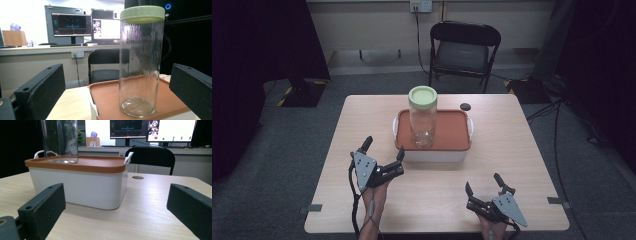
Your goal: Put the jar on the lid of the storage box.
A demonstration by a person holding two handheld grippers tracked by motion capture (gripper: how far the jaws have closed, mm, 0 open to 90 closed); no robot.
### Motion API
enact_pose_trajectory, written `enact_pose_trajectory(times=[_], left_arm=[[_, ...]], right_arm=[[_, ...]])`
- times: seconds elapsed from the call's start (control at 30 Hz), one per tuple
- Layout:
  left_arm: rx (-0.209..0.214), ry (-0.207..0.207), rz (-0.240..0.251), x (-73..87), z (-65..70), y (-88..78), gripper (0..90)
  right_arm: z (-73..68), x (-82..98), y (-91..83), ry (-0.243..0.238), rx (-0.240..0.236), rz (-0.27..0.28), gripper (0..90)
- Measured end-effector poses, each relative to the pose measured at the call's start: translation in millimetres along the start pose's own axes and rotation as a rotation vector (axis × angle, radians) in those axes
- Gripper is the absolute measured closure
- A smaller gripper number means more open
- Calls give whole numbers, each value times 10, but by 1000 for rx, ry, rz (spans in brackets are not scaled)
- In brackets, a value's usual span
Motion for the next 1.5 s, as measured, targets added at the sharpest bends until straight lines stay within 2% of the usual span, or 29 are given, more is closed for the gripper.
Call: enact_pose_trajectory(times=[0.27,0.4,0.7,1.0,1.5], left_arm=[[-8,3,7,12,-5,-78,0],[9,4,2,39,39,-139,0],[2,23,13,61,90,-264,0],[-11,15,23,96,77,-344,2],[-30,38,28,183,48,-446,3]], right_arm=[[0,0,0,1,0,0,12],[0,0,-1,1,1,1,12],[0,-1,-1,0,1,1,12],[0,0,-1,0,2,1,12],[1,-2,-3,2,3,4,12]])
Point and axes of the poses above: each handheld gripper's, and its own axes: y roughly forward along the jaws, x roughly out of its underside, z roughly to its right, the point moved 8 cm from there along y, roughly forward along the jaws, and after that the axes turned 4 degrees about -y, right-handed, at the moved point
